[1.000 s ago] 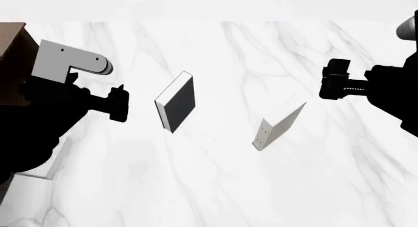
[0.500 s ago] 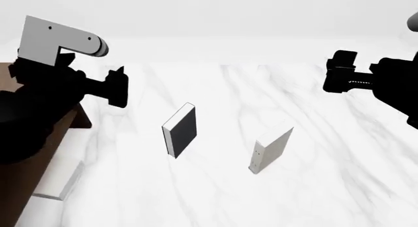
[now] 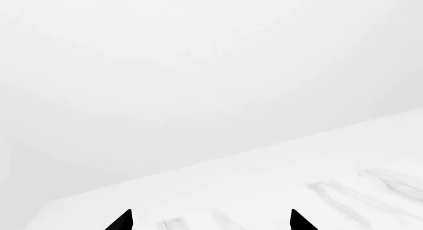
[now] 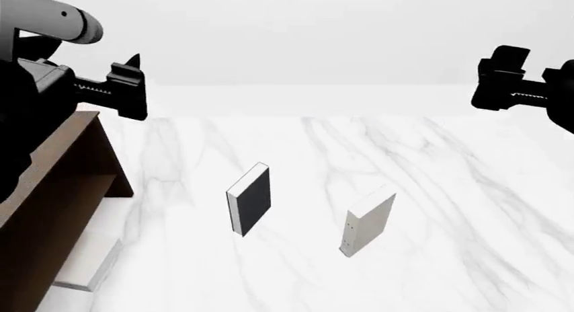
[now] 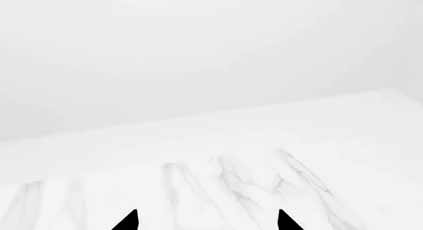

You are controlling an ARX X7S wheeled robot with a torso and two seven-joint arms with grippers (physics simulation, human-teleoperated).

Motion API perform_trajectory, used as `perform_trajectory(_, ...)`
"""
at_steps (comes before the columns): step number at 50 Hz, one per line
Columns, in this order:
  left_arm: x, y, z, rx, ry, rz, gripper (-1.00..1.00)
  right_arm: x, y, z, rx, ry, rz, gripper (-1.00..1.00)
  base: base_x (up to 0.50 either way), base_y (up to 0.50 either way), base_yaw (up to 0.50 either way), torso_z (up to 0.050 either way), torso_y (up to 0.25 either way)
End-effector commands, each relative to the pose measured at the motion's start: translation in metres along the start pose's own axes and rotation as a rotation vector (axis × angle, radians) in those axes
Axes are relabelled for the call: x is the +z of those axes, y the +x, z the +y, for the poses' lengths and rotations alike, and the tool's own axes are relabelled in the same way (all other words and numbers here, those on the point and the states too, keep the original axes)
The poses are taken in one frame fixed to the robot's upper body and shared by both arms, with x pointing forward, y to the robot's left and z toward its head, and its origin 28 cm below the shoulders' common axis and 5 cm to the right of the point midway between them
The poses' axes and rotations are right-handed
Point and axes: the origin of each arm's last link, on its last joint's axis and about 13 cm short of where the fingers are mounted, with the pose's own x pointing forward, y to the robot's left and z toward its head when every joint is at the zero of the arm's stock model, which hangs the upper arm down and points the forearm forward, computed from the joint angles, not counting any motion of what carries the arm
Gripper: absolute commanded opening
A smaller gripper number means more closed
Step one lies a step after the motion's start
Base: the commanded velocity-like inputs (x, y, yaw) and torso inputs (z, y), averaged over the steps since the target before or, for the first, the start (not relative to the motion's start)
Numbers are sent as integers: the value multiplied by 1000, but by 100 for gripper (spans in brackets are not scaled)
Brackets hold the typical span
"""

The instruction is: Pick up the book on the right and place it under the cabinet shelf.

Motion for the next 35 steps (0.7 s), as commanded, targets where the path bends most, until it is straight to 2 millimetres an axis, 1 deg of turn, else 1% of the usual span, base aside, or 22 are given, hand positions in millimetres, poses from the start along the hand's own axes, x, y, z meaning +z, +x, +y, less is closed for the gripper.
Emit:
perform_trajectory(1, 5, -11, 11, 31, 1, -51, 100, 1, -11, -7, -29, 1, -28, 100, 0, 0, 0, 0, 250)
perform_trajectory(12, 7, -21, 20, 53, 8, -76, 100, 0, -25, -16, -60, -7, -45, 100, 0, 0, 0, 0, 250)
perform_trajectory(23, 5, -37, 27, 74, 7, -100, 100, -2, -41, -24, -91, -12, -61, 100, 0, 0, 0, 0, 249)
perform_trajectory(35, -6, -59, 35, 96, -2, -124, 100, -10, -60, -30, -126, -9, -74, 100, 0, 0, 0, 0, 8)
